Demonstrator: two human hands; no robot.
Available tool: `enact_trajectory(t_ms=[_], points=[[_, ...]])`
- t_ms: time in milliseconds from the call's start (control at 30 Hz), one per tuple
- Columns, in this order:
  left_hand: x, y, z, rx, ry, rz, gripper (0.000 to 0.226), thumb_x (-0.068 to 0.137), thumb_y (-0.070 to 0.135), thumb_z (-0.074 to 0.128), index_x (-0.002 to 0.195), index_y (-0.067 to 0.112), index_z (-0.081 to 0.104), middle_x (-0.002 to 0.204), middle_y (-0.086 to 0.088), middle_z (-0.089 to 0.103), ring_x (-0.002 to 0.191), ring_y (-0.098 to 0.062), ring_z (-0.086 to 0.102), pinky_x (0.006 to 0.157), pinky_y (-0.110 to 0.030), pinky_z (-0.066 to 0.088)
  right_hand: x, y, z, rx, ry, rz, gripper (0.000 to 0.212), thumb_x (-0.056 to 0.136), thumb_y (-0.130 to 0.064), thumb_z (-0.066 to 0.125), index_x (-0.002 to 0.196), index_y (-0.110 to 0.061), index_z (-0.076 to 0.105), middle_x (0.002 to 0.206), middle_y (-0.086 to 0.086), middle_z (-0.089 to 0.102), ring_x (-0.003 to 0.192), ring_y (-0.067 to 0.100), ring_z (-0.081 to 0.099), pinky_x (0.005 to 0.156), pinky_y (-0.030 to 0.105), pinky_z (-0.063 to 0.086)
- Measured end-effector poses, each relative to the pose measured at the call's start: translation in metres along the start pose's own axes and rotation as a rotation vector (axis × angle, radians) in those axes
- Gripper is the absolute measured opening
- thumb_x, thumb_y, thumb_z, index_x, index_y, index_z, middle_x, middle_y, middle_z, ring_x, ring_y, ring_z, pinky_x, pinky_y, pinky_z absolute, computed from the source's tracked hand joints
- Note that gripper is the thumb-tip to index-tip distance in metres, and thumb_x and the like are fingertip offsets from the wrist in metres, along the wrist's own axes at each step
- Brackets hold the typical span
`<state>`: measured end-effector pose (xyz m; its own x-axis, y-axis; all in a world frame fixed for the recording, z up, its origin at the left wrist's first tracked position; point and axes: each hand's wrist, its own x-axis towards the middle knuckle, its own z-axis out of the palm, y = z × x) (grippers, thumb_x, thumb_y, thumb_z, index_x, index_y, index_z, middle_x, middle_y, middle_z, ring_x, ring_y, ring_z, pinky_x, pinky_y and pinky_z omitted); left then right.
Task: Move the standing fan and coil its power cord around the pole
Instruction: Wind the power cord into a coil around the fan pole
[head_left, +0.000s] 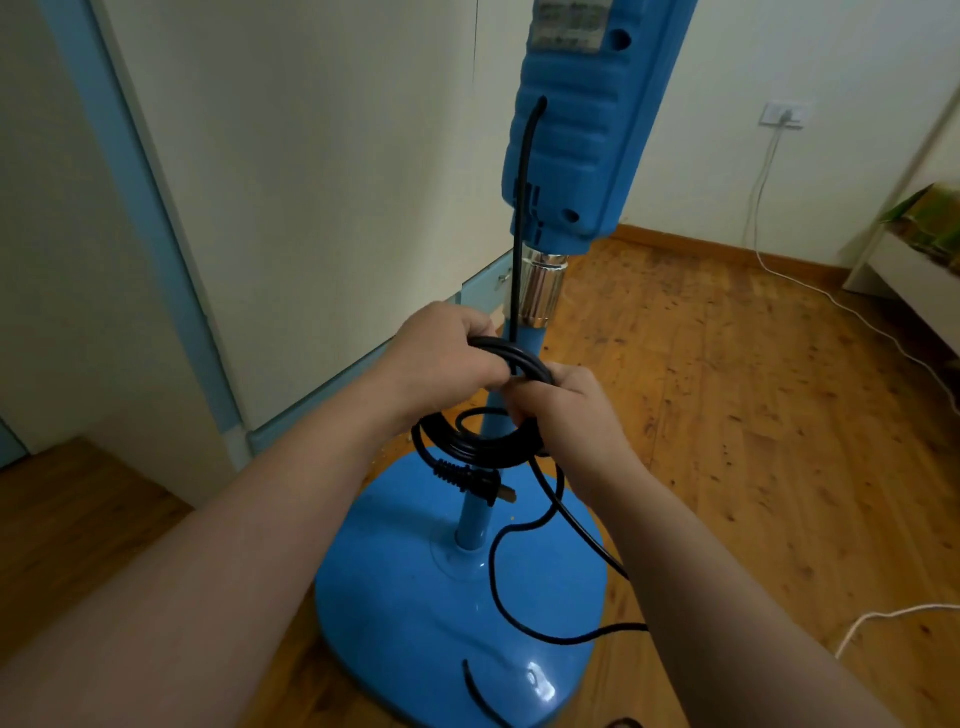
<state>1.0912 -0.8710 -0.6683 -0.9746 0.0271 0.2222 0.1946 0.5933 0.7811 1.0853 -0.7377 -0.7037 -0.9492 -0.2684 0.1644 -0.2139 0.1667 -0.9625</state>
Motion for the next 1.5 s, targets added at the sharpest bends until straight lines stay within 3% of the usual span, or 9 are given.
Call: enact_trajectory(t_ms=[133, 233, 367, 533, 633, 767, 1067, 1267, 1500], points=[[0.001, -0.003, 0.004, -0.038, 0.162, -0.044, 0.019, 0.065, -0.003, 0.057, 0.054, 0.008, 0.048, 0.049, -0.002, 0.034, 0.048, -0.017, 0.032, 0.051, -0.028, 0.026, -0.001, 0.002, -0.002, 0.128, -0.078, 0.024, 0.015, 0.082, -0.011, 0.06, 0.067, -0.007, 0.059, 0.052, -0.005, 0.059, 0.041, 0.002, 0.05, 0.043, 0.014, 0.037], [0.006, -0.007, -0.002, -0.231, 0.31, -0.141, 0.021, 0.063, -0.006, 0.053, 0.053, 0.01, 0.046, 0.046, 0.0, 0.03, 0.043, -0.017, 0.028, 0.047, -0.027, 0.023, -0.001, 0.006, -0.007, 0.171, -0.173, 0.05, 0.011, 0.078, -0.022, 0.067, 0.083, -0.012, 0.066, 0.084, 0.007, 0.072, 0.072, 0.011, 0.066, 0.058, 0.022, 0.047], [0.008, -0.009, -0.003, -0.393, 0.413, -0.232, 0.022, 0.061, -0.006, 0.05, 0.053, 0.013, 0.043, 0.046, -0.001, 0.027, 0.042, -0.018, 0.026, 0.046, -0.028, 0.021, -0.004, 0.01, -0.009, 0.163, -0.273, 0.001, 0.037, 0.064, -0.025, 0.074, 0.098, -0.023, 0.06, 0.091, -0.006, 0.07, 0.074, 0.005, 0.063, 0.057, 0.017, 0.047], [0.009, -0.009, 0.0, -0.641, 0.403, -0.353, 0.031, 0.061, -0.011, 0.045, 0.048, 0.016, 0.037, 0.048, 0.0, 0.022, 0.032, -0.011, 0.017, 0.04, -0.02, 0.016, -0.006, 0.013, -0.016, 0.167, -0.415, -0.03, 0.067, 0.06, -0.005, 0.076, 0.117, -0.028, 0.049, 0.114, -0.001, 0.067, 0.097, 0.018, 0.066, 0.08, 0.028, 0.052], [0.009, -0.012, 0.001, -0.677, 0.425, -0.379, 0.032, 0.062, -0.012, 0.045, 0.048, 0.016, 0.039, 0.048, 0.001, 0.022, 0.03, -0.011, 0.017, 0.037, -0.018, 0.017, -0.005, 0.013, -0.018, 0.161, -0.396, -0.029, 0.058, 0.067, 0.002, 0.071, 0.115, -0.024, 0.053, 0.104, -0.004, 0.07, 0.083, 0.011, 0.067, 0.065, 0.02, 0.051], [0.01, -0.015, 0.002, -0.63, 0.454, -0.363, 0.027, 0.062, -0.009, 0.045, 0.051, 0.014, 0.039, 0.044, 0.002, 0.022, 0.033, -0.013, 0.018, 0.039, -0.02, 0.017, -0.003, 0.018, -0.017, 0.195, -0.276, -0.068, 0.031, 0.073, 0.006, 0.066, 0.098, -0.012, 0.061, 0.062, -0.003, 0.066, 0.057, 0.008, 0.062, 0.045, 0.017, 0.041], [0.009, -0.016, 0.012, -0.587, 0.409, -0.319, 0.023, 0.062, -0.006, 0.047, 0.054, 0.014, 0.039, 0.048, 0.0, 0.025, 0.039, -0.016, 0.022, 0.044, -0.027, 0.02, -0.002, 0.019, -0.007, 0.353, -0.149, -0.015, 0.026, 0.066, -0.021, 0.074, 0.091, -0.02, 0.067, 0.09, 0.014, 0.071, 0.05, 0.008, 0.06, 0.038, 0.013, 0.033], [0.008, -0.011, 0.014, -0.593, 0.4, -0.315, 0.026, 0.062, -0.004, 0.048, 0.049, 0.017, 0.041, 0.037, 0.008, 0.028, 0.038, -0.014, 0.025, 0.044, -0.025, 0.023, 0.002, 0.007, -0.006, 0.42, -0.158, 0.094, 0.023, 0.056, -0.017, 0.075, 0.074, -0.015, 0.061, 0.047, -0.007, 0.049, 0.034, 0.006, 0.032, 0.033, 0.016, 0.025], [0.004, -0.004, 0.023, -0.641, 0.369, -0.33, 0.015, 0.067, -0.004, 0.045, 0.063, 0.011, 0.046, 0.058, -0.006, 0.036, 0.044, -0.016, 0.029, 0.044, -0.024, 0.024, 0.005, -0.005, -0.014, 0.284, -0.14, 0.159, 0.024, 0.053, -0.011, 0.079, 0.069, -0.016, 0.061, 0.046, -0.007, 0.054, 0.031, 0.004, 0.034, 0.031, 0.016, 0.025]])
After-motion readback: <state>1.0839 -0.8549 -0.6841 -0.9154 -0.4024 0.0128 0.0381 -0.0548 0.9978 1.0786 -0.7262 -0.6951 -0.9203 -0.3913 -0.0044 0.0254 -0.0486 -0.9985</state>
